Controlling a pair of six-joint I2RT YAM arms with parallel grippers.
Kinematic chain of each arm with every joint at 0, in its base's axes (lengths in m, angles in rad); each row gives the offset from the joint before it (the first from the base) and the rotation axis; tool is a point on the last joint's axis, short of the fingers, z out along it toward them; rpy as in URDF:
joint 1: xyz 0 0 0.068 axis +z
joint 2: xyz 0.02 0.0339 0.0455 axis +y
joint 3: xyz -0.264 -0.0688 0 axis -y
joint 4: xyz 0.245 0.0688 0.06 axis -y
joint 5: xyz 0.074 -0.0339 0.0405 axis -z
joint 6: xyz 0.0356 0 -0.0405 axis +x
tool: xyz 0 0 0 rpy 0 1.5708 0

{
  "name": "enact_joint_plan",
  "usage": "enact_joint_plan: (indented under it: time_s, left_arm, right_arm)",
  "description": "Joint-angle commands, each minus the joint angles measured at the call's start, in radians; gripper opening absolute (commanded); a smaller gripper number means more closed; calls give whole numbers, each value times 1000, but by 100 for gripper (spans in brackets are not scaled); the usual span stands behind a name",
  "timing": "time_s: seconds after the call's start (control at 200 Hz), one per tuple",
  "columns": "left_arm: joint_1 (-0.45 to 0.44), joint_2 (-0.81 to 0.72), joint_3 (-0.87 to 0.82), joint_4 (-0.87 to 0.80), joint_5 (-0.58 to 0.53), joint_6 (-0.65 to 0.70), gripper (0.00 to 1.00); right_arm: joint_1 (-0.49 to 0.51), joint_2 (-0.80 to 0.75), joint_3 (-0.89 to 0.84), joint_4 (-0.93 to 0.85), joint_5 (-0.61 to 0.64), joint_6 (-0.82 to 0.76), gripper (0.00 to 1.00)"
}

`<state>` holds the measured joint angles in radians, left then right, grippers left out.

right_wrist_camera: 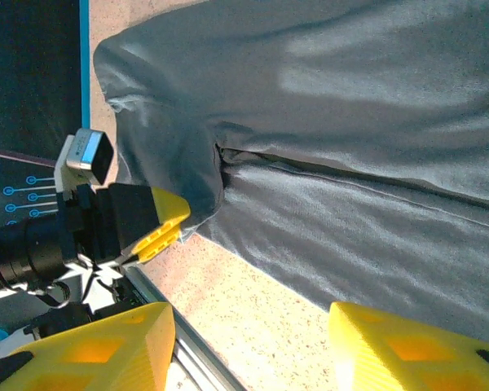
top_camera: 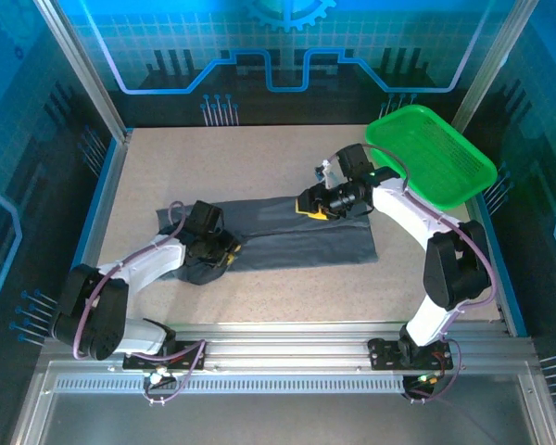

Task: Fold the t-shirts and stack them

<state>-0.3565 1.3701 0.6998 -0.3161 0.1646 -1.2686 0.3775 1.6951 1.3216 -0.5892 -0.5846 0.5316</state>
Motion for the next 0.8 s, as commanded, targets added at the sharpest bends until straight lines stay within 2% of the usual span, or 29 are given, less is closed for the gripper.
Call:
enact_joint_plan:
  time_s: [0.0, 0.195, 0.36, 0.41, 0.615, 0.7, 0.795]
  left_arm:
    - [-39, -1, -25, -50, 33, -57, 28]
    - [-62, -33, -53, -68, 71, -70, 31]
    - [-7, -153, -4, -260, 52, 57, 48]
    - [36, -186, 7, -326, 42, 99, 51]
    - [295, -256, 39, -572, -70, 284, 51]
    - [389, -248, 35, -600, -130, 344, 59]
    - [484, -216, 26, -550, -138, 402, 60]
  right_arm:
    - [8, -19, -5, 9, -19, 5, 53]
    - [7, -8, 8, 3, -17, 1, 53]
    - [8, -8, 0, 8, -19, 5, 53]
    - [7, -8, -5, 12, -20, 8, 53]
    - [25, 8, 6, 17, -28, 11, 52]
    - [35, 12, 14, 17, -25, 12, 52]
    - [40, 12, 14, 19, -24, 16, 52]
